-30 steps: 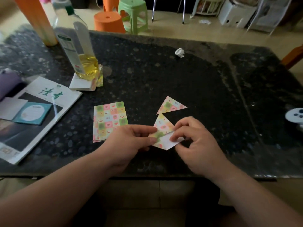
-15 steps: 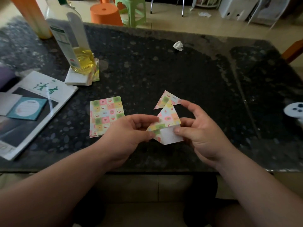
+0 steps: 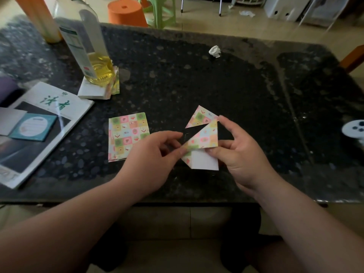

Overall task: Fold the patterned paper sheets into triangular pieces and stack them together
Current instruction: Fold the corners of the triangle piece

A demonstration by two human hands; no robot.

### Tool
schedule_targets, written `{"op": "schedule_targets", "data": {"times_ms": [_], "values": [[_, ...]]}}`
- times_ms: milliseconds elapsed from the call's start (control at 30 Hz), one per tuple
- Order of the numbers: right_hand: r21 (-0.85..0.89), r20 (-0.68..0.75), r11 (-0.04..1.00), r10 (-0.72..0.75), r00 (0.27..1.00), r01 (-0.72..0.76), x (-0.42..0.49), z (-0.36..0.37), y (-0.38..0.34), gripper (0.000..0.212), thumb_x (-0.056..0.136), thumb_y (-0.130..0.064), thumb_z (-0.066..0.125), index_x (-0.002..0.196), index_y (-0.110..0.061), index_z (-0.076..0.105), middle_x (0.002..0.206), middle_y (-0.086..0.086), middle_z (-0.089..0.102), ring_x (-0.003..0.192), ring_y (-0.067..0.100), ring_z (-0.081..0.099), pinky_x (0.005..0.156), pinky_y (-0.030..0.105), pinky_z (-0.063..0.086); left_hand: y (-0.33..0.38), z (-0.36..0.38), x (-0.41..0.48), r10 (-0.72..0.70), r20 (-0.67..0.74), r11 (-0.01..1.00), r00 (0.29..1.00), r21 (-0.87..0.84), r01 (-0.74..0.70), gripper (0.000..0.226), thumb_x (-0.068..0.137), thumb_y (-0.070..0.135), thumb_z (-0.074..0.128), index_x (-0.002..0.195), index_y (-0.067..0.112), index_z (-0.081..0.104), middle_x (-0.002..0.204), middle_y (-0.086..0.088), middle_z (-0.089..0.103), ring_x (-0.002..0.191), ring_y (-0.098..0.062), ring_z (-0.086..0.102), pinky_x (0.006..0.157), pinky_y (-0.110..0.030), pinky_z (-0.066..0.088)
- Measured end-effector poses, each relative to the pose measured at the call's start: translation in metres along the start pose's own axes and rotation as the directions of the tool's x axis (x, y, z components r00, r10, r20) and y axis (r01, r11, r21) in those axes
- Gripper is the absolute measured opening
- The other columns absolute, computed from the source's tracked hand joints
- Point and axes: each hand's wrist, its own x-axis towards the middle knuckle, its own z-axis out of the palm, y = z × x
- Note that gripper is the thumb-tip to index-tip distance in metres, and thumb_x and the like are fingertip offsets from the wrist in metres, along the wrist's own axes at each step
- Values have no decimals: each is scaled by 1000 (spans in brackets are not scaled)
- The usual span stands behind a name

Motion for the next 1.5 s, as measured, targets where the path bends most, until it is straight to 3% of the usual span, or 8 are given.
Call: {"op": "schedule_targets", "data": {"times_ms": [200,400,600,767,967,1133,1300,1500], "values": [[-45,33,999,30,999,-28,-1,5,0,75,93,-2,71,152,-35,38,94,14,78,92,36,76,89,60,59,0,4,-6,70,103,990,992,114,-82,46,78,58,76,120,46,63,99,23,64,88,3,61,76,-18,53],[-164,79,986,3,997,10,-1,8,1,71,92,-9,74,151,-34,42,94,5,79,88,23,78,86,50,62,0,6,-4,-15,144,999,990,42,9,50,84,51,75,131,39,61,112,22,65,101,3,63,88,-24,57],[-236,37,972,7,999,2,1,9,4,66,91,-13,77,140,-42,44,89,-1,79,84,15,77,79,42,64,-4,6,7,-249,104,964,963,-73,257,27,98,32,66,125,36,67,106,20,71,95,-2,67,75,-23,55],[-419,-17,908,-33,999,23,4,8,9,30,90,-20,78,106,-34,56,75,2,72,65,10,69,61,28,54,-7,3,21,-536,313,488,784,-643,590,47,90,4,73,134,17,63,117,-6,73,95,-25,76,79,-44,64],[-587,72,810,33,997,15,9,7,15,13,94,-18,72,95,-31,70,91,-10,67,85,7,63,68,15,49,-12,4,16,-468,84,858,879,-196,476,33,88,25,80,107,27,53,86,2,76,71,-14,75,68,-33,62],[-694,285,686,-18,958,219,4,0,11,47,85,-5,67,116,-40,59,117,-27,48,100,-11,55,75,15,50,-13,-2,15,-395,13,917,919,-63,395,27,89,29,78,95,26,52,84,1,73,56,-11,71,49,-22,48],[-730,475,526,-66,877,435,5,-3,22,62,81,-15,76,133,-42,56,157,-19,23,147,0,15,117,21,24,-18,-4,13,-385,78,913,919,-110,392,15,87,18,81,89,21,67,81,0,76,62,-11,73,61,-27,57],[-710,452,478,-254,855,517,8,-1,29,8,88,-26,78,95,-29,78,114,-16,59,113,4,47,95,26,46,-23,-6,12,-324,154,945,933,13,326,10,89,23,79,91,31,73,94,10,71,81,-7,69,64,-18,51]]}}
